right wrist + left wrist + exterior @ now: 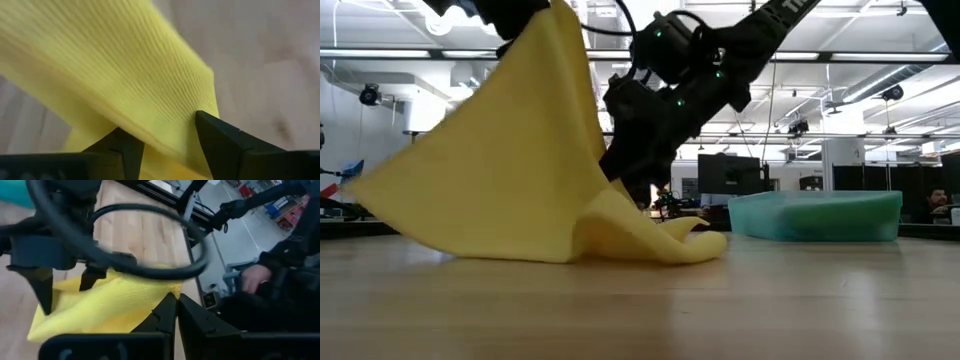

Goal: Fold microfiber towels
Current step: Fold the yellow towel

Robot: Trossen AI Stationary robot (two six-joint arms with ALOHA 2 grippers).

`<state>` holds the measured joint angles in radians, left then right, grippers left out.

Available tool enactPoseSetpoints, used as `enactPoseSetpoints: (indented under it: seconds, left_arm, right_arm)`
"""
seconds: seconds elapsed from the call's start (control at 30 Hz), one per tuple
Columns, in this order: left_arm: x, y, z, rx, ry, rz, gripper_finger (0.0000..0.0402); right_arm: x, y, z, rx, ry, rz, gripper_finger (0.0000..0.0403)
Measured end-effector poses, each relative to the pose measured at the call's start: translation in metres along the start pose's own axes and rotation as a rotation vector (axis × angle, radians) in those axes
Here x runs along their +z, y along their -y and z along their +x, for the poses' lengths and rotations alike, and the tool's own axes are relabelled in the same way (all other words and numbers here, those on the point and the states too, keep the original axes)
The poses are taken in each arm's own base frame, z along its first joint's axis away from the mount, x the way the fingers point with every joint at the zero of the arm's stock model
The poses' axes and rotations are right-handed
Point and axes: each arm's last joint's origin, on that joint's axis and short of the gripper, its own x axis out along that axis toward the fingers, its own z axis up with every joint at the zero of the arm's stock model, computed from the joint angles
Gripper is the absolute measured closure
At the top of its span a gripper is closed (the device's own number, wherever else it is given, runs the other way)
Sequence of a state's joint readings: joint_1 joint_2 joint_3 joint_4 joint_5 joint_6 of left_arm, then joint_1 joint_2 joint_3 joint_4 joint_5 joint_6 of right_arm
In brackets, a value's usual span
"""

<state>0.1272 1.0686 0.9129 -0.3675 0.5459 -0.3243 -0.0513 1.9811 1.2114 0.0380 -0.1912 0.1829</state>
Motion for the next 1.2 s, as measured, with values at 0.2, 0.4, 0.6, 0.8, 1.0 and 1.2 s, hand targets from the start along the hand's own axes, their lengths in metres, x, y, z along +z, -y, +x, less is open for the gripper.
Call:
enactPoseSetpoints:
  seconds: [0.2, 0.4, 0.6, 0.8, 1.0, 1.2]
  left_arm:
    - [-0.007, 0.011, -0.02, -0.004, -0.061, -0.073, 0.0401]
    - [-0.012, 0.028, -0.049, -0.006, -0.054, -0.096, 0.0401]
    - [-0.016, 0.044, -0.076, -0.042, 0.037, -0.111, 0.0401]
    - [-0.021, 0.053, -0.094, -0.044, 0.11, -0.121, 0.0401]
    - [-0.023, 0.056, -0.101, -0.034, 0.142, -0.109, 0.0401]
    - [-0.023, 0.055, -0.1, -0.031, 0.138, -0.112, 0.0401]
  right_arm:
    - [-0.005, 0.0, 0.007, 0.063, -0.023, 0.027, 0.0259]
    - [-0.004, -0.001, 0.009, 0.12, -0.007, 0.029, 0.0285]
    - [-0.007, 0.0, 0.011, 0.123, -0.017, 0.031, 0.0306]
    - [-0.015, 0.001, 0.02, 0.128, -0.049, 0.055, 0.0328]
    - [-0.022, -0.005, 0.027, 0.177, -0.086, 0.057, 0.0355]
    - [-0.008, -0.011, 0.008, 0.181, -0.059, 0.102, 0.0393]
